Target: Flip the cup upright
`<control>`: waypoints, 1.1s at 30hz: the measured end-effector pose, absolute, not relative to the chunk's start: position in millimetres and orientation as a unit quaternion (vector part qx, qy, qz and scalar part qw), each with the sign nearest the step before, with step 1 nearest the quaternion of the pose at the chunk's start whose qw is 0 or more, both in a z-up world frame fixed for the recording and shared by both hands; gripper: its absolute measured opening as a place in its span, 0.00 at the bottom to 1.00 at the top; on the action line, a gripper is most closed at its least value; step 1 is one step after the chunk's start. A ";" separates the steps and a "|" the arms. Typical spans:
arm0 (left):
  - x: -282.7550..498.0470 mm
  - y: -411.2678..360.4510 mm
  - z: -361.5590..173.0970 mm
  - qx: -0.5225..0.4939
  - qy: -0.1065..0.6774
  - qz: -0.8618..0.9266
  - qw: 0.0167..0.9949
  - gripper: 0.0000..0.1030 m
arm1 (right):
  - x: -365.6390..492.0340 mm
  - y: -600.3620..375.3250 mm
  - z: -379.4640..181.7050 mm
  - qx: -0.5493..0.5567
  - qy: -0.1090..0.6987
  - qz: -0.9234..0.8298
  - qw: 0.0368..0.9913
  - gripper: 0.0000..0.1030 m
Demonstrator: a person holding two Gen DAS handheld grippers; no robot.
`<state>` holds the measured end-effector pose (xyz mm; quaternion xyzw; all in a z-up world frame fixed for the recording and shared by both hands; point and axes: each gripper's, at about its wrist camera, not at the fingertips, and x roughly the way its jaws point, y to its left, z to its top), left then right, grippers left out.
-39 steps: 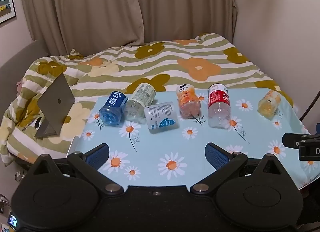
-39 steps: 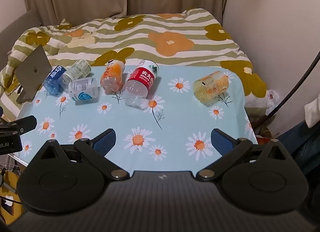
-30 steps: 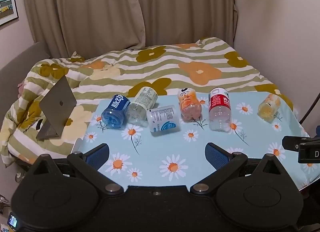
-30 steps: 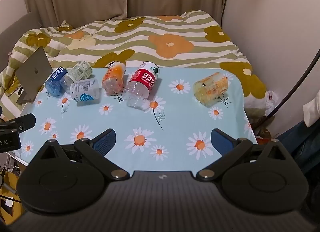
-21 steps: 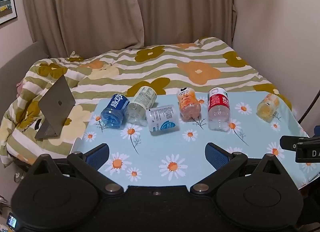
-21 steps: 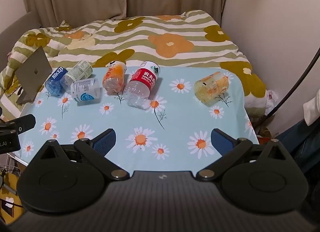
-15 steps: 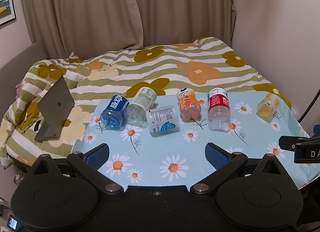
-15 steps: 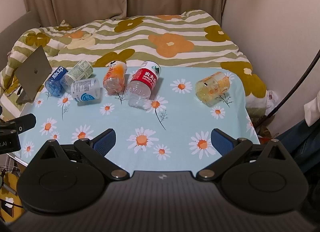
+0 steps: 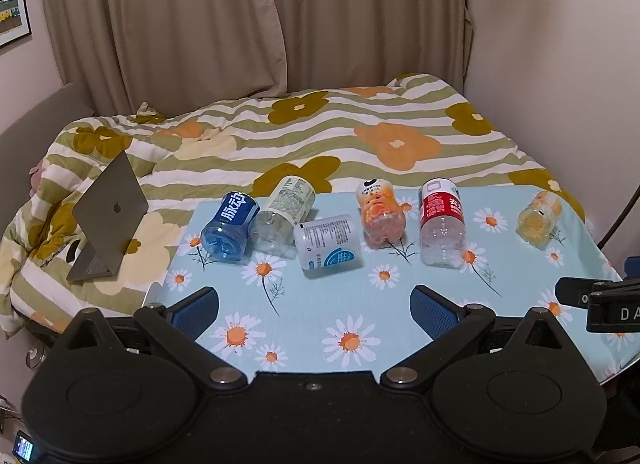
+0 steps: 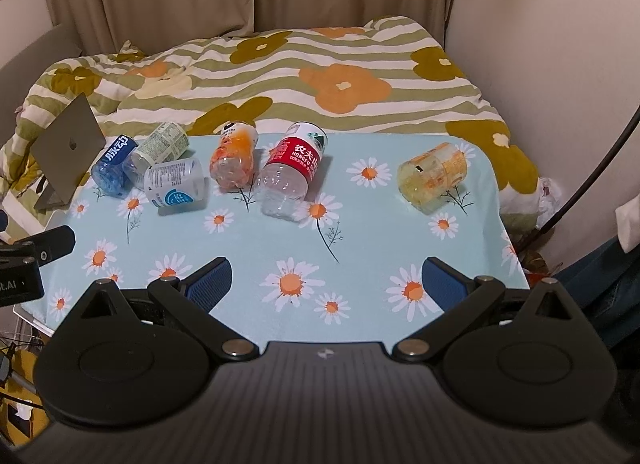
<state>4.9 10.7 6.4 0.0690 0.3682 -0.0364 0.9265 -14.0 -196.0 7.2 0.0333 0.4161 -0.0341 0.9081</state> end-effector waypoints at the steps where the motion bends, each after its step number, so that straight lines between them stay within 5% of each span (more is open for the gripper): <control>1: 5.1 10.7 6.3 0.069 0.368 -0.036 0.926 1.00 | -13.6 -196.0 7.0 0.033 0.416 -0.034 0.908 1.00; 33: 14.7 7.8 2.9 0.069 0.372 -0.043 0.924 1.00 | -10.7 -194.7 5.6 0.031 0.417 -0.035 0.908 1.00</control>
